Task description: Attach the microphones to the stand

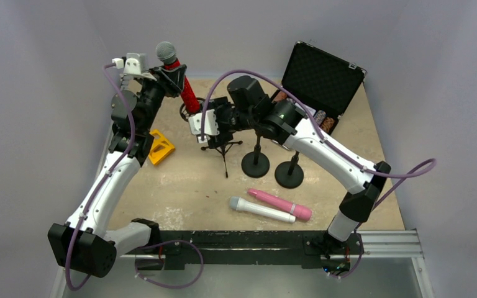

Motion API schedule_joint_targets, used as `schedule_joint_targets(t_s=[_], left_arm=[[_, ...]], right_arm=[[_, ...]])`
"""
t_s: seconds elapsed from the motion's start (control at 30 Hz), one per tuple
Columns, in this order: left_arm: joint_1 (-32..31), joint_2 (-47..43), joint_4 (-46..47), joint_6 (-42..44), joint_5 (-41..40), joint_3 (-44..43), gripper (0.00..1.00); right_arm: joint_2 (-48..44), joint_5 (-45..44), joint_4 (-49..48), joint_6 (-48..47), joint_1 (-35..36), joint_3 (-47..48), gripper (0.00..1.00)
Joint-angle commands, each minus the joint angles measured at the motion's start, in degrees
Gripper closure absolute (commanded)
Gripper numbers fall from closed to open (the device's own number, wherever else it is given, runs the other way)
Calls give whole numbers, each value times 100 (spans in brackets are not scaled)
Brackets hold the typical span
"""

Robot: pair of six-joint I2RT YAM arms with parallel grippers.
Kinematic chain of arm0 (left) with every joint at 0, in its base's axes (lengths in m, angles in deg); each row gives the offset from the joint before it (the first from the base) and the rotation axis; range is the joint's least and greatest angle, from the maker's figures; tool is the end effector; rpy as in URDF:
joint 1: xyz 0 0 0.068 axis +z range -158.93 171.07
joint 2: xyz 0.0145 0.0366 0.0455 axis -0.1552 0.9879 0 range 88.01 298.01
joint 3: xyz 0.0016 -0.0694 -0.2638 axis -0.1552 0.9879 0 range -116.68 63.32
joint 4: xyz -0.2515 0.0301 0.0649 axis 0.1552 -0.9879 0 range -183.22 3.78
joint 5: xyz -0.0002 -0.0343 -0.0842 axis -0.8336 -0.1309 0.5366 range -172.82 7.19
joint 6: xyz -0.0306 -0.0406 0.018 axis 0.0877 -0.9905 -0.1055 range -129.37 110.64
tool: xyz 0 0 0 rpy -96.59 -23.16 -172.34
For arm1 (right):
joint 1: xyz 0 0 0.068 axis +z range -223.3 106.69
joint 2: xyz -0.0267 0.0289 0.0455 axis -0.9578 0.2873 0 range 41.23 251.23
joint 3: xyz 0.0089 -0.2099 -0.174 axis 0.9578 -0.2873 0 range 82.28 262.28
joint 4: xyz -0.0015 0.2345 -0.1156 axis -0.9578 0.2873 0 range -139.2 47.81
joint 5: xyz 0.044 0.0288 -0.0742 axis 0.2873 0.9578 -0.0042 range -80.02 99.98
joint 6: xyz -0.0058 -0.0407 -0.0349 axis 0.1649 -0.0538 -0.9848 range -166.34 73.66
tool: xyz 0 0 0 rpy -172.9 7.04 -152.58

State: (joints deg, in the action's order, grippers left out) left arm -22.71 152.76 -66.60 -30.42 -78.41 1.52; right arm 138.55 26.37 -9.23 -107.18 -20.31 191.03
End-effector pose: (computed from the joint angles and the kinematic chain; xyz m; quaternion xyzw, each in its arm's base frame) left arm 0.2520 -0.0647 0.4310 -0.0071 0.5975 -0.2619 0.7579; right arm 0.2188 0.3070 0.4311 -0.7526 0.4034 0.0876 0.5130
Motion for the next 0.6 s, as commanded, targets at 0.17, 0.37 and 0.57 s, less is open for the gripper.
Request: schedule_joint_targets(t_s=[0.17,0.37,0.57], left_arm=[[-2,50,-377,-179,269,-112,100],[-2,98,-388,-192,343,-104,100],[-2,147,-405,-221,424,-146,100]], right_arm=[[182,-842,-1377,-1236,36,-584,41],[274,-995,-1704,-1299,61,-869,49],[273,-1398,-2293,-1640,98,-1370,70]])
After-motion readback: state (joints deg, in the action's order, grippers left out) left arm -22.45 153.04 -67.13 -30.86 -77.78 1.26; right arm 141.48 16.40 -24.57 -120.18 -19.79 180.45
